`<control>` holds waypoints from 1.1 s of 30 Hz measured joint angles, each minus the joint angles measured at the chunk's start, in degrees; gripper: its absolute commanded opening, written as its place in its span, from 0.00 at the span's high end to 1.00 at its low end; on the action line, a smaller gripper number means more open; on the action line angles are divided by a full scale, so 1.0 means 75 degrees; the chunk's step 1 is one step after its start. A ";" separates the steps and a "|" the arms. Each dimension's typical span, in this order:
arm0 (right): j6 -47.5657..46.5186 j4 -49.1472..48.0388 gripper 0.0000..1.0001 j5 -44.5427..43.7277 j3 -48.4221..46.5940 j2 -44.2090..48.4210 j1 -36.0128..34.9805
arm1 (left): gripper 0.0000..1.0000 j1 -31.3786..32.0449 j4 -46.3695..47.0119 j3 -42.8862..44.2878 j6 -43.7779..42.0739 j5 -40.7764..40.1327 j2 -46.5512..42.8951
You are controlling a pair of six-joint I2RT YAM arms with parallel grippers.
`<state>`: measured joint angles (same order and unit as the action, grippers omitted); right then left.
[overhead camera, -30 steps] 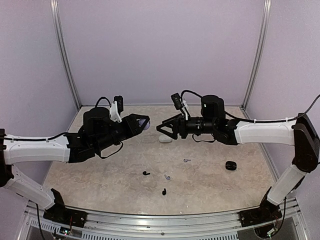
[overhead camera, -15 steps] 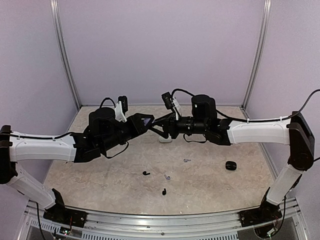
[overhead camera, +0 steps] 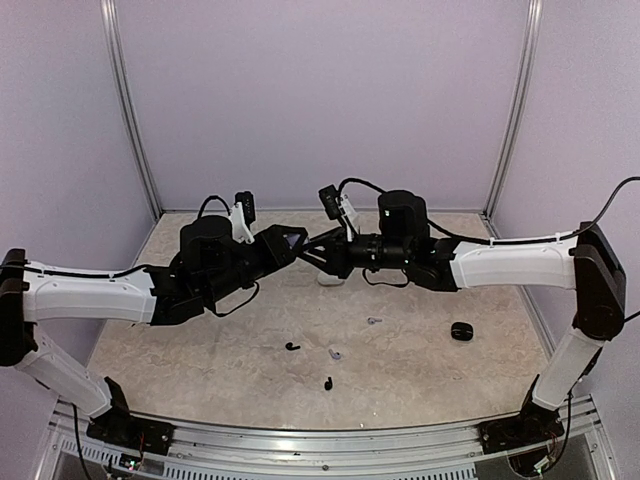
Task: Insert the wireless bluetooth earbuds into the charging case
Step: Pass from the left arm to the right, then pass from the right arm to the left
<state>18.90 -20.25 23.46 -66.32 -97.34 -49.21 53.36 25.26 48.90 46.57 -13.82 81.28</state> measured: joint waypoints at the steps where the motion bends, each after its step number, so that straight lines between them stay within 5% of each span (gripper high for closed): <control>1: -0.0032 0.0000 0.87 -0.0015 0.0000 0.0000 0.0000 | 0.36 0.0000 -0.0003 0.0000 0.0000 -0.0006 0.0000; 11: -0.1107 0.0175 0.92 -0.0344 0.0297 0.0283 -0.0003 | 0.02 -0.0026 -0.0245 -0.0082 -0.0125 0.0458 -0.0562; 17: -0.2573 0.0466 0.90 -0.0510 0.0883 0.1058 -0.0003 | 0.01 -0.0638 -0.0670 -0.0484 -0.0364 0.1408 -0.1655; 25: -0.5173 0.0726 0.90 -0.0810 0.1620 0.2358 -0.0274 | 0.04 -0.1947 -0.1559 -0.0761 -0.1317 0.4631 -0.2503; 33: -0.7160 0.1043 0.91 -0.2037 0.1891 0.2868 -0.1335 | 0.05 -0.0950 -0.2381 -0.0452 -0.2296 0.6324 -0.2180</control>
<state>-34.81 -12.43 8.19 -52.14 -75.83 -59.22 46.24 7.40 45.52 29.34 33.61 64.93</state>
